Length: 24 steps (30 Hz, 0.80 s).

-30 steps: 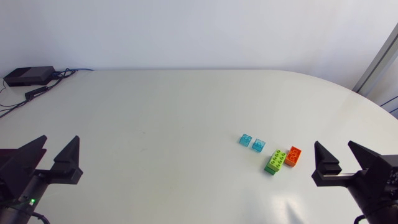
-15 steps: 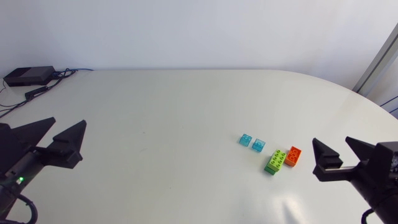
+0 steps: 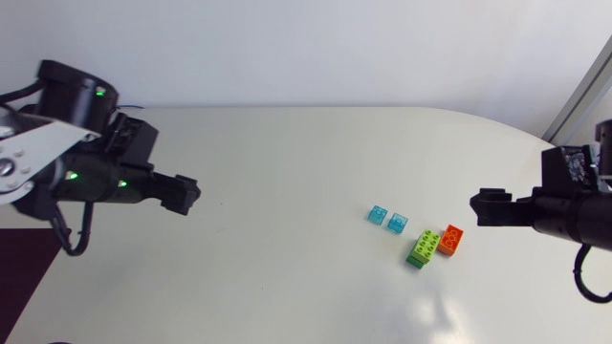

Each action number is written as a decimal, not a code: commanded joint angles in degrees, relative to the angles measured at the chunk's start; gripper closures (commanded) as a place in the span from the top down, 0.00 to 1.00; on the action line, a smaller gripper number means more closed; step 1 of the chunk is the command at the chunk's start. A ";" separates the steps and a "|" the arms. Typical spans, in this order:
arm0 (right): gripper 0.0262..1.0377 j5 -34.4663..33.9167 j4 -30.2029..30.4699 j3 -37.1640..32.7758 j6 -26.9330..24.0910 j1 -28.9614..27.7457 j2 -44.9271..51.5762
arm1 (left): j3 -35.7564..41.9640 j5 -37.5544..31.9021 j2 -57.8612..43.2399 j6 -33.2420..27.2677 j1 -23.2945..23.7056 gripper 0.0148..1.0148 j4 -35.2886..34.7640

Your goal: Sort duplo bricks by size, large to the right and small to the left

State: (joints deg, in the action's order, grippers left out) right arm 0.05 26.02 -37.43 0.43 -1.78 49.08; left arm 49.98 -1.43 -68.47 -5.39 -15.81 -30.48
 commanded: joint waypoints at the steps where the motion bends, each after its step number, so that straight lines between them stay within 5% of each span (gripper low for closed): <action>1: 0.96 0.38 4.92 -5.81 -0.87 -0.42 6.91 | 4.87 0.20 -8.00 -6.30 -1.41 0.91 -3.09; 6: 0.96 1.18 13.00 -12.14 -4.47 2.40 17.80 | 11.72 1.43 -17.93 -7.97 -4.40 0.91 -7.67; 12: 0.96 8.91 9.14 -12.76 -6.14 4.07 23.25 | 16.65 6.88 -25.66 -10.87 -8.36 0.91 -8.90; 15: 0.96 9.17 3.42 -12.32 -12.38 4.59 25.98 | 19.19 6.97 -29.27 -12.01 -10.11 0.91 -8.81; 18: 0.96 4.52 5.80 -15.83 -17.13 7.85 32.57 | 21.30 8.20 -31.99 -14.04 -11.43 0.91 -8.81; 24: 0.96 10.23 3.95 -18.73 -26.18 9.43 41.54 | 24.47 11.80 -35.51 -17.90 -13.45 0.91 -8.46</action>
State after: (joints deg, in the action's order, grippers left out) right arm 9.10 29.61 -53.87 -22.00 7.35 87.09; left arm 72.34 9.32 -102.26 -20.86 -28.64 -38.63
